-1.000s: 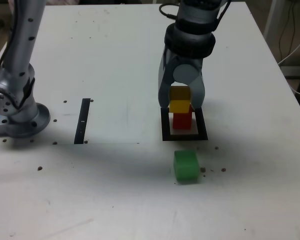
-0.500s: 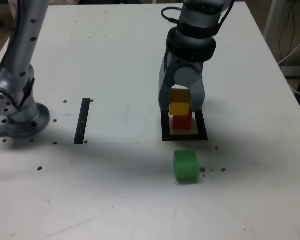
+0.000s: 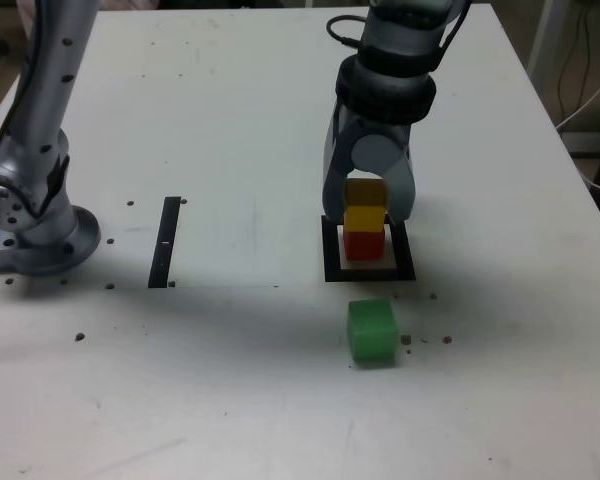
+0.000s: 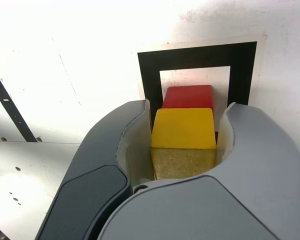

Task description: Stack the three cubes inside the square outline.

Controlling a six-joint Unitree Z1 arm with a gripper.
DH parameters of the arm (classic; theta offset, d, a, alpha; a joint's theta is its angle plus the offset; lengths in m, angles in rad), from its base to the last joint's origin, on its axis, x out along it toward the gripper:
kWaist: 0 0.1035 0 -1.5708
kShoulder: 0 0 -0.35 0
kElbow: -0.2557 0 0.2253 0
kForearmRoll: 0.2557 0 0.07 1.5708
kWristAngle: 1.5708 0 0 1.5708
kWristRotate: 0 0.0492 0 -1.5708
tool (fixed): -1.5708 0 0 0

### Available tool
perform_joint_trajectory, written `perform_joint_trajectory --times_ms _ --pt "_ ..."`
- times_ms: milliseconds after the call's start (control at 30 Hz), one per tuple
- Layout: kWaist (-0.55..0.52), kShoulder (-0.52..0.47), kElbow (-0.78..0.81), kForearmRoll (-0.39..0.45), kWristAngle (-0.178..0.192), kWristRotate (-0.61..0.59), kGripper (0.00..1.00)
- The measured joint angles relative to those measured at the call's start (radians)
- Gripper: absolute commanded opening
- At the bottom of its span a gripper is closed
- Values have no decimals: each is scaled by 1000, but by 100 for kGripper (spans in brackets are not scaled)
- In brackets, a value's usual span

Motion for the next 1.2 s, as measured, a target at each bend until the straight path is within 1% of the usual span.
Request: perform_joint_trajectory --times_ms 100,167,267,567,733,833,900,1067,1200 --pt "0 0 0 0 2 0 97" --pt "0 0 0 0 8 -3 99" --pt "0 0 0 0 18 -5 100" --pt "0 -10 0 1 20 -5 100" --pt "0 -82 7 17 17 -2 100" --pt "-5 -143 53 25 12 -2 100" --pt "-10 -165 72 25 9 -7 99" --pt "-29 -172 97 21 7 -46 99" --pt "-74 -185 83 23 3 -130 99"
